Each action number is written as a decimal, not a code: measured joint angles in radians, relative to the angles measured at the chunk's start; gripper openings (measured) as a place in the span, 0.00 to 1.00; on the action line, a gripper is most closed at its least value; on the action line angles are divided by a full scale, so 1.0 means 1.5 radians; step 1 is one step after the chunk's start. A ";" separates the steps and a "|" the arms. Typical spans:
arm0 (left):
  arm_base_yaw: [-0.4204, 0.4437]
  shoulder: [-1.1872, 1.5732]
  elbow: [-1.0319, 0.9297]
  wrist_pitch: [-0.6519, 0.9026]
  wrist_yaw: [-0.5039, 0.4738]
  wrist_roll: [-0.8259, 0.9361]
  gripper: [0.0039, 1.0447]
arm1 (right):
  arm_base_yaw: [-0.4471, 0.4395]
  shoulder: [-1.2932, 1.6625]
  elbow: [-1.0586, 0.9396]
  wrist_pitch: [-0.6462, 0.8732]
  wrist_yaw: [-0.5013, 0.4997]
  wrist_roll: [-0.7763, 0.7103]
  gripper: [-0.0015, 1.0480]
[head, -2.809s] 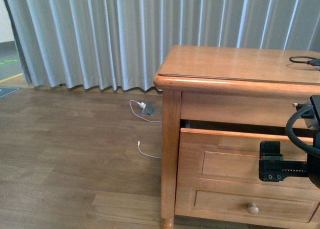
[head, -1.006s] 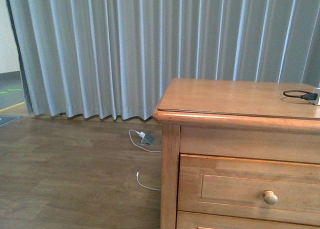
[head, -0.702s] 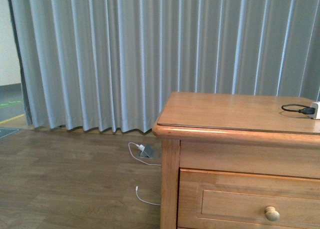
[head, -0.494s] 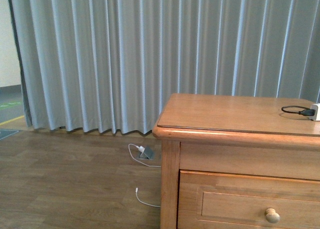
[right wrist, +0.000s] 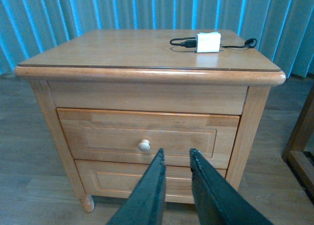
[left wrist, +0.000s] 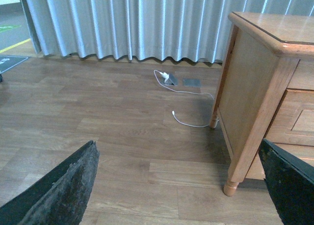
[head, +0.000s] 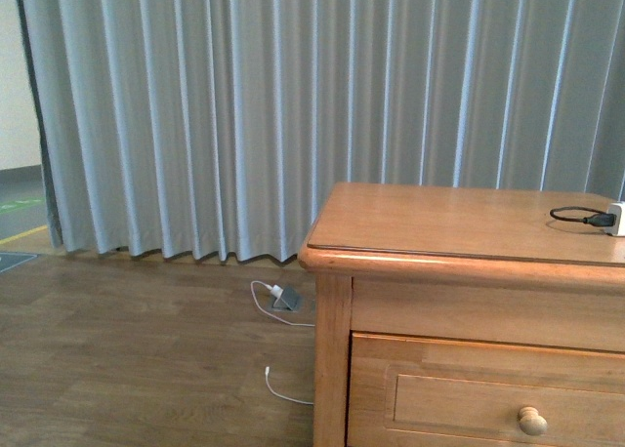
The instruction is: Place pink marker in drawer with both arms
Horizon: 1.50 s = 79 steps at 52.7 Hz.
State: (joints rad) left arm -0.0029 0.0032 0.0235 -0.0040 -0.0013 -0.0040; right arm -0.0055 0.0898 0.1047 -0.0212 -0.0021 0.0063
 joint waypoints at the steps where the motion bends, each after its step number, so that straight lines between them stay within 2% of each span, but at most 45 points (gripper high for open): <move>1: 0.000 0.000 0.000 0.000 -0.001 0.000 0.94 | 0.000 -0.002 -0.003 0.001 0.001 0.000 0.08; 4: 0.000 0.000 0.000 0.000 0.000 0.000 0.94 | 0.001 -0.007 -0.009 0.003 0.001 -0.003 0.01; 30: 0.000 0.000 0.000 0.000 -0.001 0.000 0.94 | 0.001 -0.056 -0.065 0.012 0.001 -0.002 0.02; 58: 0.000 0.000 0.000 0.000 0.000 0.000 0.94 | 0.001 -0.057 -0.066 0.012 0.001 -0.003 0.02; 79: 0.000 0.000 0.000 0.000 0.000 0.000 0.94 | 0.001 -0.057 -0.066 0.012 0.001 -0.003 0.70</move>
State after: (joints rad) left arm -0.0029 0.0032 0.0235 -0.0040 -0.0013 -0.0040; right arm -0.0040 0.0040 0.0059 -0.0036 -0.0010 0.0013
